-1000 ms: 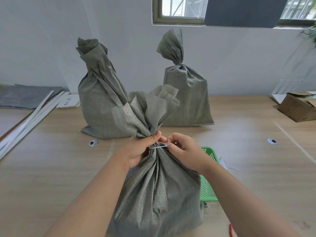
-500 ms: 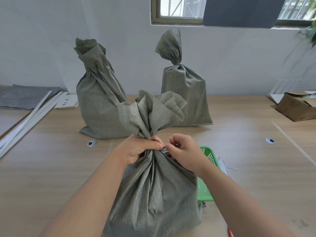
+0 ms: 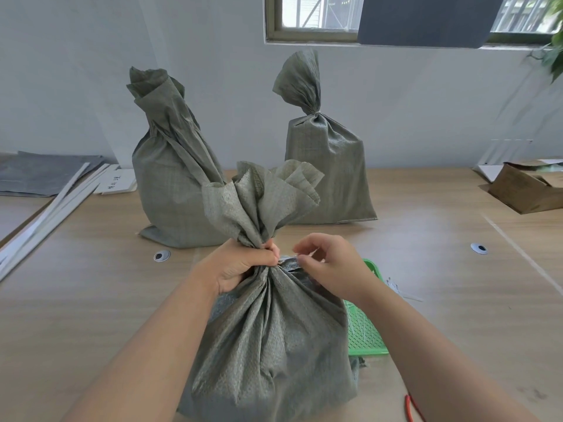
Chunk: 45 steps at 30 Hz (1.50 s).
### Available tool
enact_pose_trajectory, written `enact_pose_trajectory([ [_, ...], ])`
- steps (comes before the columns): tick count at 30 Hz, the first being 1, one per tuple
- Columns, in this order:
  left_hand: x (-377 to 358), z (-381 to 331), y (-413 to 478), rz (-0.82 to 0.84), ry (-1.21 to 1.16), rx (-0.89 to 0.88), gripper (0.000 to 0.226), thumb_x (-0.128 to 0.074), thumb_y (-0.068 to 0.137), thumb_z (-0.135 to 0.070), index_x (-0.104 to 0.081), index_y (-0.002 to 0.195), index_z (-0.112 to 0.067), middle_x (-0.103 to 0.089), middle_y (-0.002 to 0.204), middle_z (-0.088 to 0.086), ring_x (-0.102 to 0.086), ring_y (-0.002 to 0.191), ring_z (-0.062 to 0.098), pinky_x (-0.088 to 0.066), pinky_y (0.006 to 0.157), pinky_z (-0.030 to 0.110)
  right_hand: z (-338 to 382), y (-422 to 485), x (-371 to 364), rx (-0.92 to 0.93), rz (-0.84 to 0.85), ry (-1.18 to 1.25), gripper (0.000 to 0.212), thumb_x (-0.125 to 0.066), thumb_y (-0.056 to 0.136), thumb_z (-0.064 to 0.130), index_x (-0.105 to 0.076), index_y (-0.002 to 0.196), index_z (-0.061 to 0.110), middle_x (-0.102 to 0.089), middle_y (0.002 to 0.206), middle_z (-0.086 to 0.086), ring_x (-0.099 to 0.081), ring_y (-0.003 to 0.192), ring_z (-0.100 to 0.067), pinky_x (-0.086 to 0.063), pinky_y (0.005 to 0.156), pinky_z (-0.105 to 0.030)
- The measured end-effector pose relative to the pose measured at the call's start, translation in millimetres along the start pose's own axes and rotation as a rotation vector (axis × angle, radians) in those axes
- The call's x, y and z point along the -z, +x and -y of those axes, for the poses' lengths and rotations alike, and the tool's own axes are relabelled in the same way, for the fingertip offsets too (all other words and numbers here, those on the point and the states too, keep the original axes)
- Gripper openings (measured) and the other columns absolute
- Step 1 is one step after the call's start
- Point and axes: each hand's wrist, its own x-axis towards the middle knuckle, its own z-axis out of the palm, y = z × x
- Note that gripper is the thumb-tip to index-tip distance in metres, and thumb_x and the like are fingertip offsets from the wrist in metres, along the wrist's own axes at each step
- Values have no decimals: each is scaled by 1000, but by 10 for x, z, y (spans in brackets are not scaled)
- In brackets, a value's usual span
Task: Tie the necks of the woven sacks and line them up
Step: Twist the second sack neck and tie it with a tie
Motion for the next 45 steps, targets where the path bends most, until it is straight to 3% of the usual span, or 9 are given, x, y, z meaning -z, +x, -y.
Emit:
enact_pose_trajectory([
  [2, -4, -2, 12, 6, 0, -7, 18, -65, 65, 3, -64, 59, -14, -58, 66, -1, -57, 67, 7, -49, 66, 17, 41, 23, -23, 128, 44, -116, 8, -68, 86, 17, -75, 91, 19, -73, 83, 9, -60, 69, -3, -46, 69, -17],
  [9, 13, 8, -3, -9, 26, -45, 22, -66, 76, 22, -68, 87, 3, -66, 82, 9, -64, 86, 17, -55, 83, 23, 81, 152, -130, 234, 186, -431, 11, -47, 91, 27, -57, 96, 25, -67, 86, -7, -63, 82, -35, -50, 68, -39],
  [12, 32, 25, -11, -10, 16, -51, 26, -68, 74, 20, -68, 77, -6, -65, 77, 3, -62, 82, 13, -52, 82, 23, 60, 183, -129, 320, 213, -532, 20, -36, 86, 37, -53, 85, 27, -56, 72, 0, -60, 72, -34, -51, 64, -41],
  [16, -12, 32, -4, -60, 78, -28, 11, -71, 70, 3, -70, 80, -2, -62, 78, 5, -59, 82, 11, -48, 80, 26, 24, 225, -141, 398, 173, -563, 39, -26, 78, 45, -55, 72, 20, -43, 59, 2, -44, 57, -32, -37, 54, -33],
  [20, 51, 18, 8, -96, 127, 4, 40, -76, 72, -16, -65, 97, 13, -63, 92, 10, -59, 91, 15, -47, 91, 35, -41, 281, -55, 426, 149, -516, 28, -30, 77, 40, -28, 57, 20, -26, 48, 0, -33, 50, -34, -39, 47, -39],
  [23, 54, -25, -26, -47, 221, 13, 34, -73, 64, -23, -69, 87, 1, -60, 88, 6, -55, 89, 13, -44, 88, 32, -70, 249, -17, 418, 158, -453, 28, -33, 77, 34, -17, 55, 28, -21, 46, 3, -30, 47, -31, -38, 45, -40],
  [30, 45, 40, -3, -130, 373, -74, 5, -74, 81, -9, -72, 85, -7, -68, 80, 0, -61, 80, 3, -48, 78, 17, -155, 244, -13, 339, 161, -462, 27, -30, 79, 38, -44, 63, 23, -47, 53, 0, -47, 56, -30, -47, 55, -42],
  [33, 27, 47, -8, -148, 398, -111, 15, -72, 84, -1, -72, 99, -1, -73, 102, 15, -64, 91, 6, -49, 82, 15, -83, 275, -53, 396, 187, -611, 33, -35, 81, 30, -66, 88, 21, -69, 82, -4, -62, 78, -34, -52, 65, -41],
  [45, -40, 61, -109, -204, 356, -119, 18, -68, 79, 10, -69, 97, 9, -70, 89, 11, -62, 77, 2, -51, 70, 17, 41, 332, -165, 425, 244, -489, 30, -30, 77, 42, -39, 63, 17, -46, 58, -4, -44, 58, -31, -43, 55, -37],
])
